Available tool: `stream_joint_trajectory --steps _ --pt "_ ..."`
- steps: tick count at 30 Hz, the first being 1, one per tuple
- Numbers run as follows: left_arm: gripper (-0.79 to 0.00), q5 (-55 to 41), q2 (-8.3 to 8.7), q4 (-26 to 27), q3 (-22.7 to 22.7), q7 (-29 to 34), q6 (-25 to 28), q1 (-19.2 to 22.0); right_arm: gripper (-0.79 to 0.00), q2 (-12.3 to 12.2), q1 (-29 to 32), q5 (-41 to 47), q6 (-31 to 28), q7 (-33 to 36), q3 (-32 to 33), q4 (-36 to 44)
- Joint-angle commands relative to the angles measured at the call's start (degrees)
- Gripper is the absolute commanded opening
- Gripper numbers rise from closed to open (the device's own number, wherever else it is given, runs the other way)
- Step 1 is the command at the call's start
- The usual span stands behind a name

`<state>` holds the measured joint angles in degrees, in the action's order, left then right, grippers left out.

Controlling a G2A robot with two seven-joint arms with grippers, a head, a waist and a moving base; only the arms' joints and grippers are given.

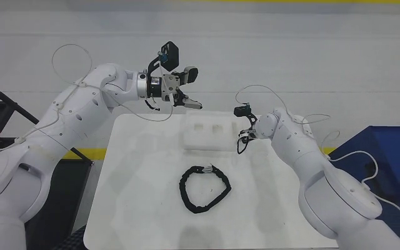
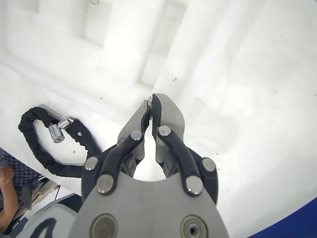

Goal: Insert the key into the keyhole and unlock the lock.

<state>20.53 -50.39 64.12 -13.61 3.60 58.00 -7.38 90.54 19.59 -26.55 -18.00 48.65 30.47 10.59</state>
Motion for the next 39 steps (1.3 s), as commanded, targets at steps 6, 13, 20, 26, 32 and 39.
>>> stream_joint_trajectory --steps 6,13,20,26,32,39 --pt "0.0 0.0 0.0 0.0 0.0 0.0 0.0 0.0 -0.785 -0.1 -1.1 -2.6 -0.4 -0.2 -0.3 0.9" --pt "0.0 0.0 0.0 0.0 0.0 0.0 0.0 0.0 -0.785 -0.4 -2.5 -6.2 0.4 -2.1 -0.9 2.8" --pt "0.0 0.0 0.0 0.0 0.0 0.0 0.0 0.0 -0.785 -0.7 -2.6 -9.8 3.6 -1.1 -1.4 5.4" --pt "0.0 0.0 0.0 0.0 0.0 0.0 0.0 0.0 -0.785 -1.6 -2.9 -10.3 3.2 1.0 -0.5 7.8" --pt "0.0 0.0 0.0 0.0 0.0 0.0 0.0 0.0 -0.785 -4.0 -3.9 -6.6 -2.6 3.6 3.0 10.1" --pt "0.0 0.0 0.0 0.0 0.0 0.0 0.0 0.0 -0.785 -8.5 -3.0 -3.7 -4.6 8.4 8.4 19.6"
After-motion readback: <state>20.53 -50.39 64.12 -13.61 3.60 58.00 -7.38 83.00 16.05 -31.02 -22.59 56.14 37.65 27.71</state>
